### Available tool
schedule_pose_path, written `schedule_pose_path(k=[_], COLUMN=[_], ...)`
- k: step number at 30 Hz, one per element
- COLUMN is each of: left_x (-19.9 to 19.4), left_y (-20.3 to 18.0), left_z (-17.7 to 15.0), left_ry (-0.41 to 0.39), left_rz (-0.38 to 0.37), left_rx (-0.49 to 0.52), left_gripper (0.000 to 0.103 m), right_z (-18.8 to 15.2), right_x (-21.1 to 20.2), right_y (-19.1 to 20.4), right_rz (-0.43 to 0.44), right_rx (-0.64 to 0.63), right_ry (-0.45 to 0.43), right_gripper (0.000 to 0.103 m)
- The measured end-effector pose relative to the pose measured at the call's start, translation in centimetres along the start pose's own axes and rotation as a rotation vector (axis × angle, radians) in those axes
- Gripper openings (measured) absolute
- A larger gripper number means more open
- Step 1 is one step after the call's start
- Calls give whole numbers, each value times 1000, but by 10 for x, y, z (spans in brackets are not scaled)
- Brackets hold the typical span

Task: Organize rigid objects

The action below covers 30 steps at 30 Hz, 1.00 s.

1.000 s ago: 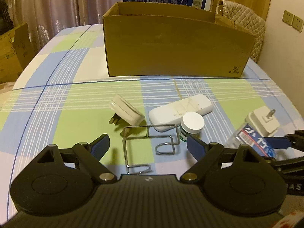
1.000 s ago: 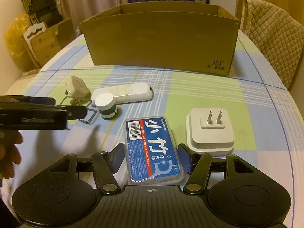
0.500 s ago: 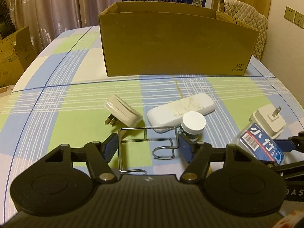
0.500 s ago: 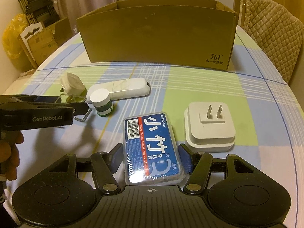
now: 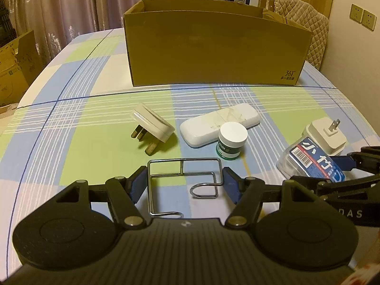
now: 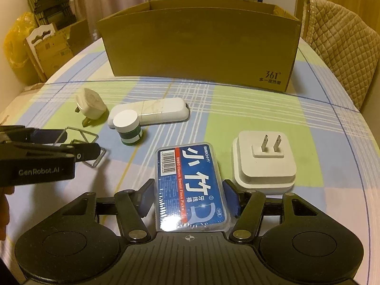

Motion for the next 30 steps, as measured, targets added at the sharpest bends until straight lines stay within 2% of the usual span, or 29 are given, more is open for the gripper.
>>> schedule_pose_path(k=[12,30], left_x=[-15,-75], left_y=[0,-10], left_z=[4,24], left_ry=[-13,-86], left_rz=[-15,-46], left_rx=[-12,-28], left_gripper=[63,63], right_z=[8,35], right_x=[-16,-75], right_y=[0,-4], right_rz=[-13,-47], right_rx=[30,75], right_ry=[-35,-135], right_gripper=[54,54])
Point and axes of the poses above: each gripper's, at about its wrist camera, not at the fingertips, and x roughly the way its jaws point, y to its left, z to its top, the point moved 9 cm from there along x, roughly the way its jaws point, and after that the axes turned 11 degrees about -x, right-handed, at the moved point
